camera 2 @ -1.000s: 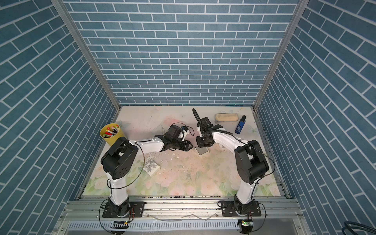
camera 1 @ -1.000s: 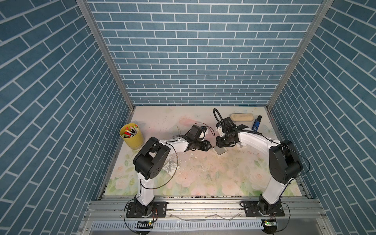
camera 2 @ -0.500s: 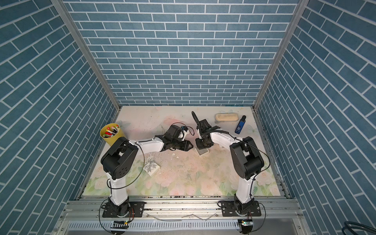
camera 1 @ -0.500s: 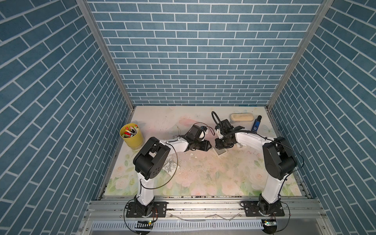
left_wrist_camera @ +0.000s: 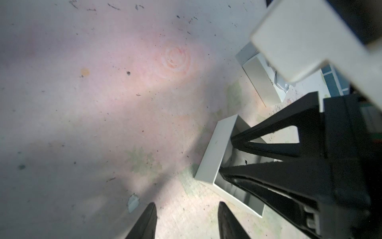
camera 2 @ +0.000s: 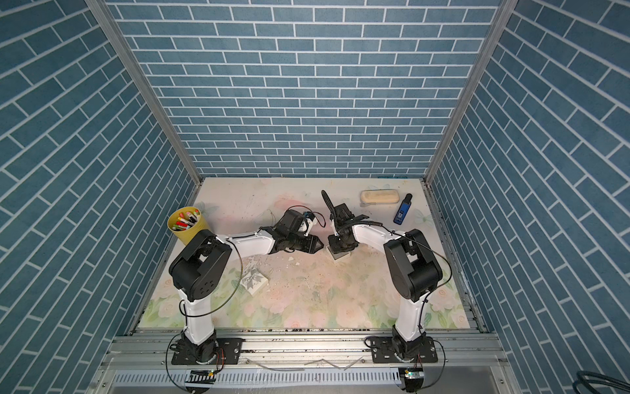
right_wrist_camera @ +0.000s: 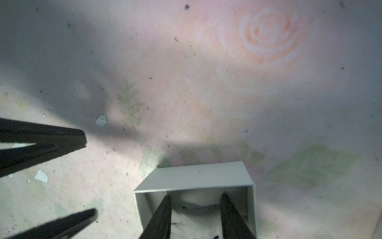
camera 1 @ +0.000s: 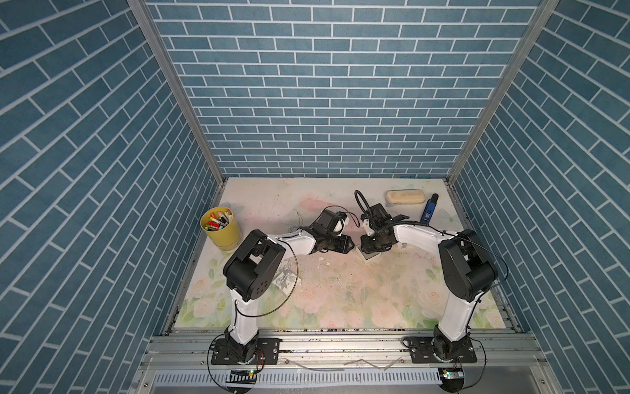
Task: Take the necklace out of the lift-off lid jewelry box
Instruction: Place the inner lining in the jewelry box.
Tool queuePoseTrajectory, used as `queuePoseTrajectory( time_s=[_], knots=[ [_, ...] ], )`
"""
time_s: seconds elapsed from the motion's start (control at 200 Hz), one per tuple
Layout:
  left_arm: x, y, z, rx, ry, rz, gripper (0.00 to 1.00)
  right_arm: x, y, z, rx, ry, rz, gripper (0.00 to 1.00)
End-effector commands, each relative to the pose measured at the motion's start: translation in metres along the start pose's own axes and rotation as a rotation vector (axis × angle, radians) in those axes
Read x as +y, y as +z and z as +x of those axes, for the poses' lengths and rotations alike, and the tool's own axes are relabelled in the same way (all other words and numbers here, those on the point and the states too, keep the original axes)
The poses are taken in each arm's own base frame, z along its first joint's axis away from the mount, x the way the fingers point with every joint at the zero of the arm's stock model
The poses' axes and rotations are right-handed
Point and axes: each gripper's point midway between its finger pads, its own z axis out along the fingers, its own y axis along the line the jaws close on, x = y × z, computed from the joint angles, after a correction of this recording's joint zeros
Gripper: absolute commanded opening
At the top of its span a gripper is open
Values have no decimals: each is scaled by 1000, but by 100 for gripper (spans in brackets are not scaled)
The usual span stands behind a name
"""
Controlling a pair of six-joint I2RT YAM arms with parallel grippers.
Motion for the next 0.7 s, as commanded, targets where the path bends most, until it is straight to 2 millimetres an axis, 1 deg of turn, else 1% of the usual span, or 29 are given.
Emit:
queuePoseTrajectory(
  time_s=[0.0, 0.07, 0.19, 0.24, 0.305, 0.365, 0.4, 0.51, 0.595, 0.61, 0.63, 0.695],
  knots=[
    [6, -3, 0, 2, 3, -27, 50, 0, -9, -2, -12, -29, 16, 42],
    [7, -7, -4, -12, 12, -46, 51, 2, -23, -8, -41, -36, 13, 44],
    [6, -15, -14, -37, 40, -71, 55, 2, -53, -21, -99, -43, 10, 47],
    [5, -17, -18, -47, 50, -80, 56, -1, -65, -26, -120, -40, 12, 48],
    [4, -21, -24, -62, 62, -85, 58, -11, -79, -31, -147, -21, 20, 50],
    [2, -23, -29, -74, 70, -84, 59, -27, -89, -34, -166, 11, 33, 52],
    [-1, -23, -31, -81, 76, -81, 59, -39, -92, -34, -171, 41, 40, 53],
    [-13, -21, -37, -94, 118, -76, 60, -83, -98, -26, -163, 130, 71, 60],
    [-29, -17, -42, -106, 175, -81, 61, -110, -99, -18, -144, 166, 109, 64],
    [-32, -16, -43, -111, 185, -81, 61, -114, -100, -17, -143, 170, 116, 68],
    [-37, -14, -44, -116, 198, -78, 62, -118, -99, -16, -140, 175, 124, 71],
    [-53, -9, -47, -132, 234, -59, 62, -130, -97, -12, -128, 183, 137, 73]
  ],
)
